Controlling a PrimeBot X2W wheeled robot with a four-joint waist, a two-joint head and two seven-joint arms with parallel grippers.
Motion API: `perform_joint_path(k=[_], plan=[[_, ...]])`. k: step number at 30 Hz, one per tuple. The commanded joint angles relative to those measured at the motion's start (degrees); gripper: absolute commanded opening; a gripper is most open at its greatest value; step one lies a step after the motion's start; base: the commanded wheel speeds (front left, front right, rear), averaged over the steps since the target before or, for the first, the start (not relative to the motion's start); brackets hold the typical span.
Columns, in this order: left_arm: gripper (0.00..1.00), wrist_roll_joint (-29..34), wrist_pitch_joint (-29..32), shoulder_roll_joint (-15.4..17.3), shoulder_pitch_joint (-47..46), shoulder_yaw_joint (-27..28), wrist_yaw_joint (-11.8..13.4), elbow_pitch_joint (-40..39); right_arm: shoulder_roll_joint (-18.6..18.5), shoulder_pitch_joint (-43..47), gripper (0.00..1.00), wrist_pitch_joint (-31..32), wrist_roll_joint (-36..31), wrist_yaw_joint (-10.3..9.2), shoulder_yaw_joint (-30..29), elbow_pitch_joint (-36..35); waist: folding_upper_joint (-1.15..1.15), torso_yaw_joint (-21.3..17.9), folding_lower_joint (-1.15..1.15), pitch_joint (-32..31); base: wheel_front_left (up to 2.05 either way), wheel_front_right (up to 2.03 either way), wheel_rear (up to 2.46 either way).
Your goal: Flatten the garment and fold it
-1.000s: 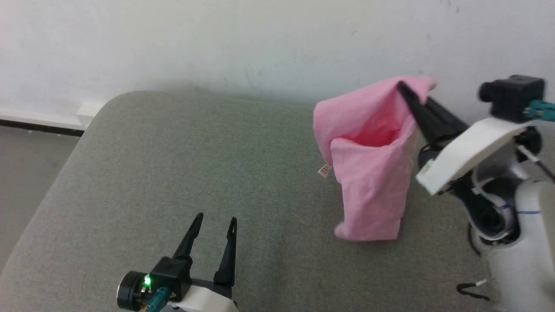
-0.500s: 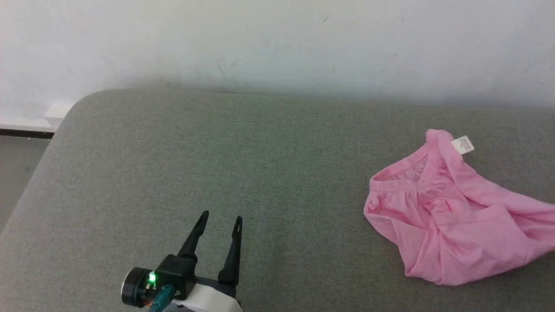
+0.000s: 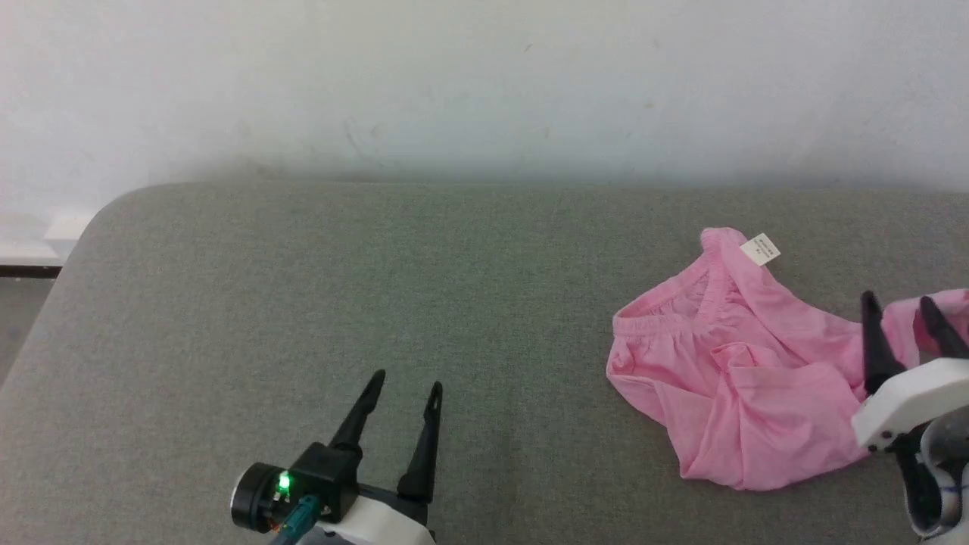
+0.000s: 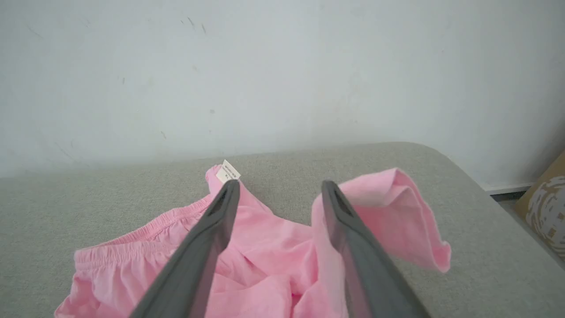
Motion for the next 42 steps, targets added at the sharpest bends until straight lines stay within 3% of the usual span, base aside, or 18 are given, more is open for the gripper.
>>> perform_joint_path(k=[1, 10, 16, 20, 26, 29, 35, 40, 41, 42], plan=[[1.00, -0.21, -0.27, -0.41, -0.47, -0.67, -0.90, 0.53, -0.29, 3.09, 1.00, -1.77, 0.32, -0.04, 2.76, -2.33, 0.00, -1.32, 0.00, -0.99, 0.00, 0.00, 0.00], [1.00, -1.80, 1.82, -1.23, -5.25, -4.62, -4.49, 5.00, 2.80, 11.18, 1.00, -6.66, -1.10, -0.04, 8.14, -12.24, 0.00, -5.71, 0.00, 0.33, 0.00, 0.00, 0.00], [1.00, -4.26, 12.75, -0.50, -17.40, -9.92, -7.19, 10.10, 3.75, 11.76, 1.00, -8.04, -1.13, -0.04, 10.69, -16.11, 0.00, -10.04, 0.00, 5.07, 0.00, 0.00, 0.00], [1.00, -8.34, 21.79, 2.01, -28.63, -16.18, -7.53, 15.11, 3.98, 10.47, 1.00, -8.71, -0.78, -0.04, 11.87, -16.79, 0.00, -12.90, 0.00, 8.94, 0.00, 0.00, 0.00], [1.00, -20.01, 33.65, 6.43, -43.39, -26.50, -7.56, 22.91, 4.16, 7.75, 1.00, -9.88, 0.02, -0.04, 13.28, -16.23, 0.00, -16.40, 0.00, 13.27, 0.00, 0.00, 0.00], [1.00, -25.47, 38.23, 7.15, -47.86, -29.92, -7.57, 26.64, 4.20, 6.57, 1.00, -10.48, 0.48, -0.04, 13.76, -15.54, 0.00, -17.74, 0.00, 14.57, 0.00, 0.00, 0.00], [1.00, -31.74, 42.92, 7.32, -52.66, -35.22, -7.57, 32.22, 4.24, 5.02, 1.00, -11.57, 1.56, -0.04, 14.33, -13.76, 0.00, -19.34, 0.00, 16.18, 0.00, 0.00, 0.00], [1.00, -34.36, 42.60, 6.84, -53.62, -38.76, -7.57, 35.45, 4.25, 4.31, 1.00, -12.19, 2.22, -0.04, 14.28, -12.70, 0.00, -19.47, 0.00, 16.84, 0.00, 0.00, 0.00], [0.87, -35.33, 42.38, 6.70, -53.64, -39.07, -7.57, 35.82, 4.25, 4.20, 1.00, -12.28, 2.23, -0.04, 14.19, -12.56, 0.00, -19.31, 0.00, 16.89, 0.00, 0.00, 0.00], [0.14, -36.25, 41.57, 6.58, -53.72, -38.95, -7.57, 36.20, 4.25, 4.09, 1.00, -12.32, 2.21, -0.04, 14.18, -12.45, 0.00, -19.05, 0.00, 16.85, 0.00, 0.00, 0.00]])
